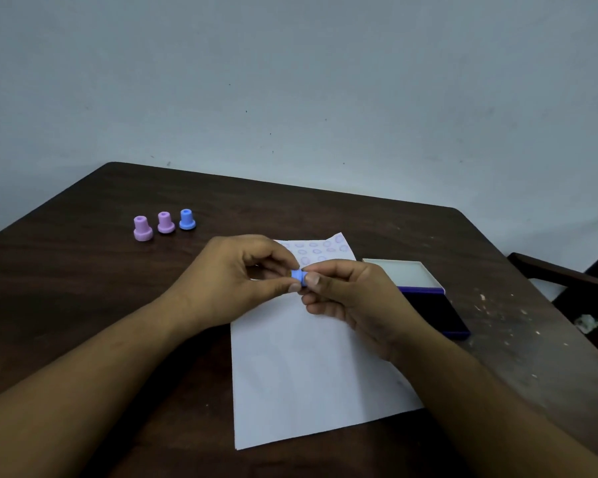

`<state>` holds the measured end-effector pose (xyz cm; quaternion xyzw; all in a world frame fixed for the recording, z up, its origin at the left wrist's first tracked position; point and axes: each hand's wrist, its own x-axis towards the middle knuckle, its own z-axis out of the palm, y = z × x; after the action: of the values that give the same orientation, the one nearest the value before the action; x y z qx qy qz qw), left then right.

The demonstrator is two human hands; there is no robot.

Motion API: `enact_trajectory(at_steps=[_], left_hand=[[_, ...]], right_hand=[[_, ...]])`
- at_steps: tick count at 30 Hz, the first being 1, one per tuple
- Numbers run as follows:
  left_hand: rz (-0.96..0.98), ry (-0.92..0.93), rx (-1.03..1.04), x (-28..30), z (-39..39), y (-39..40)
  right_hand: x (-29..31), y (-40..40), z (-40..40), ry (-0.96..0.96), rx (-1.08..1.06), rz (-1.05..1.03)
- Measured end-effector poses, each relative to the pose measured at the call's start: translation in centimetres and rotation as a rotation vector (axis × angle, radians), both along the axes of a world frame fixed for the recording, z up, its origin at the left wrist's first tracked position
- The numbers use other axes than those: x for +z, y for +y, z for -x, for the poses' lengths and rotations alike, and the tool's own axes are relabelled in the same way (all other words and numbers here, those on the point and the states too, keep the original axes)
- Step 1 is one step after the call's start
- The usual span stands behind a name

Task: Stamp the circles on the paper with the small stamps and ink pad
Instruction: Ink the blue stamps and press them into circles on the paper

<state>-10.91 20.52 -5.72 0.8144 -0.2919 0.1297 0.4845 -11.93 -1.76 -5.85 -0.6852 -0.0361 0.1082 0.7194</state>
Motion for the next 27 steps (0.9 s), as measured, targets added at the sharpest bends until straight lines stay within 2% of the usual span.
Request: enact_trajectory(at_steps=[6,9,15,20,24,27], left_hand=[[0.174,0.156,0.014,0.1,-0.3,0.3],[0.143,0.197,0.074,0.1,-0.4,0.9],[0.027,0.217,0.181,-0.1,-1.0,1.6],[0.162,0.289,0.291,-0.6,-3.0,2.5],[0.342,0.376,0.345,-1.0,-3.7,2.9],[0.365,0.424,0.340,-1.2,-3.9,3.1]], right_hand=[[0.7,-0.4,0.0,-0.053,-0.038,0.000],[2.1,-2.9,-0.1,-0.141,-0.084,0.062],[4.0,-11.8,0.9,-0.348,-0.372,0.587],[0.9,-13.9,1.3,-0.329,-0.384,0.822],[-0.1,-13.7,1.5,-0.431,-0.364,0.939],[-0.2,-13.3,1.7,-0.513,-0.297,0.980]])
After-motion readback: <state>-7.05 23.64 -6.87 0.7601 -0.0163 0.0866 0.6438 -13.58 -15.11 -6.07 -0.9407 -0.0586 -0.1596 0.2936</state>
